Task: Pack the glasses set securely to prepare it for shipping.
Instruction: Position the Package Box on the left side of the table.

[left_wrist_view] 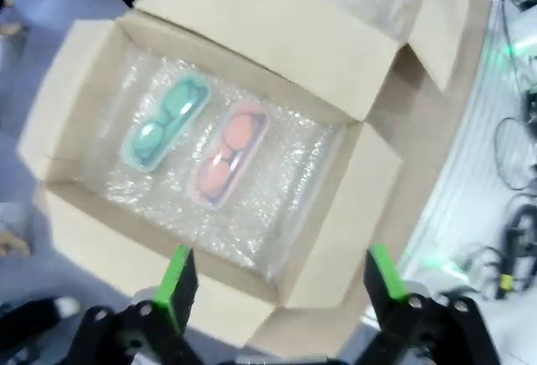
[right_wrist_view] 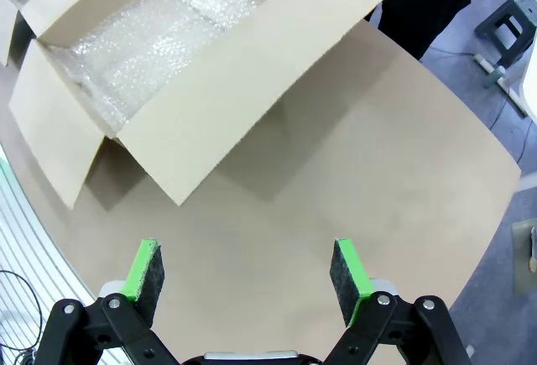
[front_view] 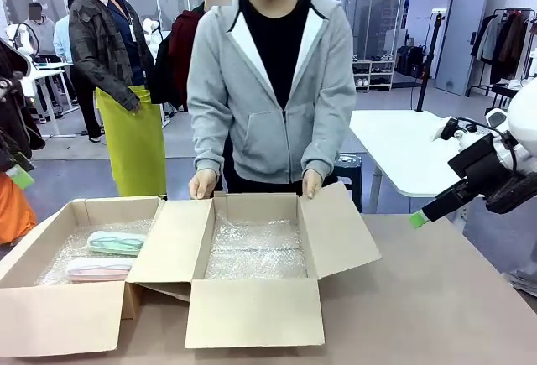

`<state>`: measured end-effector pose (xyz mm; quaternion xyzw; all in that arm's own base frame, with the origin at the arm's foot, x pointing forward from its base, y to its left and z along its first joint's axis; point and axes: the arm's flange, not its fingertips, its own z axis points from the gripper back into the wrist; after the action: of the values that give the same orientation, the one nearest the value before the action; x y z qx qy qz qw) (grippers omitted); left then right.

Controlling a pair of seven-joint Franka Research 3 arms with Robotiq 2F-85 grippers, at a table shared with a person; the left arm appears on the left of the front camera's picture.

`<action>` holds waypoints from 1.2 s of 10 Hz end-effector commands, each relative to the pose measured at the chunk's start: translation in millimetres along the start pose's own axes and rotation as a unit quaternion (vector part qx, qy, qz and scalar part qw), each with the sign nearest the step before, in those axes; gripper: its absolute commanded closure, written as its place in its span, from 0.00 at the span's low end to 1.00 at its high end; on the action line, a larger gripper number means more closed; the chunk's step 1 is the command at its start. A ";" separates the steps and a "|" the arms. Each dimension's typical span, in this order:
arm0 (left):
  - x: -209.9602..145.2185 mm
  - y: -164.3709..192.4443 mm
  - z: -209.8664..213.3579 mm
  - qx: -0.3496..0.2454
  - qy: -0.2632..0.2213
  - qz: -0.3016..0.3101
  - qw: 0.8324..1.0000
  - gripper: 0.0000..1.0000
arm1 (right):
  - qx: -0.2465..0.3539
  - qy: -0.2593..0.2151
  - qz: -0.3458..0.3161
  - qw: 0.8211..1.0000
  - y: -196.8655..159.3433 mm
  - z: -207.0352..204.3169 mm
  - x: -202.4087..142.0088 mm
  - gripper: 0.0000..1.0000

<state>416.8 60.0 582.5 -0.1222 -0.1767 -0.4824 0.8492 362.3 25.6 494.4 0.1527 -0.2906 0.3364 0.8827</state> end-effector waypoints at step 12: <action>4.1 -8.1 -30.3 0.023 0.001 0.000 1.000 0.00 | -0.008 0.000 -0.008 1.000 3.4 -0.8 0.6 0.00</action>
<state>419.2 39.6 554.6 -0.1115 -0.1881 -0.4768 0.8514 362.3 25.6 494.4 0.1527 -0.2906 0.3363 0.8827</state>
